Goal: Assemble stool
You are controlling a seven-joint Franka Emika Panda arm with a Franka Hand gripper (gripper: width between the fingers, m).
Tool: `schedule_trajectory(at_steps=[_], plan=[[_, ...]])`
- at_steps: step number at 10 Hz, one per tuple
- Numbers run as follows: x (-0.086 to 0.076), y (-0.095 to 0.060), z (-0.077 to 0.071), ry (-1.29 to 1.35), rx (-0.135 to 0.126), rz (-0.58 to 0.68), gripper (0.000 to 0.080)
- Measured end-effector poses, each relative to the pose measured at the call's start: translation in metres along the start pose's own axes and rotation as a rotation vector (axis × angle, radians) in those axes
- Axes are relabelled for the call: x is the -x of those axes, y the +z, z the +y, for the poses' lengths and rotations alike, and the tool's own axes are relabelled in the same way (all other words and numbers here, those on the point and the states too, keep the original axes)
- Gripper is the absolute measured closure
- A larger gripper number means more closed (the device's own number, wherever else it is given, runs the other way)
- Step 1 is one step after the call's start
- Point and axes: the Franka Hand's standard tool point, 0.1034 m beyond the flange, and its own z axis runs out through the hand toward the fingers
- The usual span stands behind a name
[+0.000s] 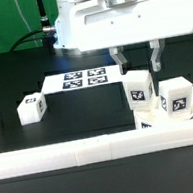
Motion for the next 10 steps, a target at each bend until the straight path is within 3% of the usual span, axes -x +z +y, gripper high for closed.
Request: schedule_trajectory(at_steps=[4, 6, 7, 8, 10], plan=[[0.007, 0.0, -0.007, 0.264, -0.019, -0.015, 0.048], [0.008, 0.001, -0.007, 0.289, -0.021, -0.019, 0.0451], [0.007, 0.0, -0.006, 0.261, -0.02, -0.02, 0.0258], [0.004, -0.007, -0.005, 0.208, -0.019, -0.029, 0.017], [-0.001, -0.02, -0.004, 0.122, -0.015, -0.058, 0.0155]])
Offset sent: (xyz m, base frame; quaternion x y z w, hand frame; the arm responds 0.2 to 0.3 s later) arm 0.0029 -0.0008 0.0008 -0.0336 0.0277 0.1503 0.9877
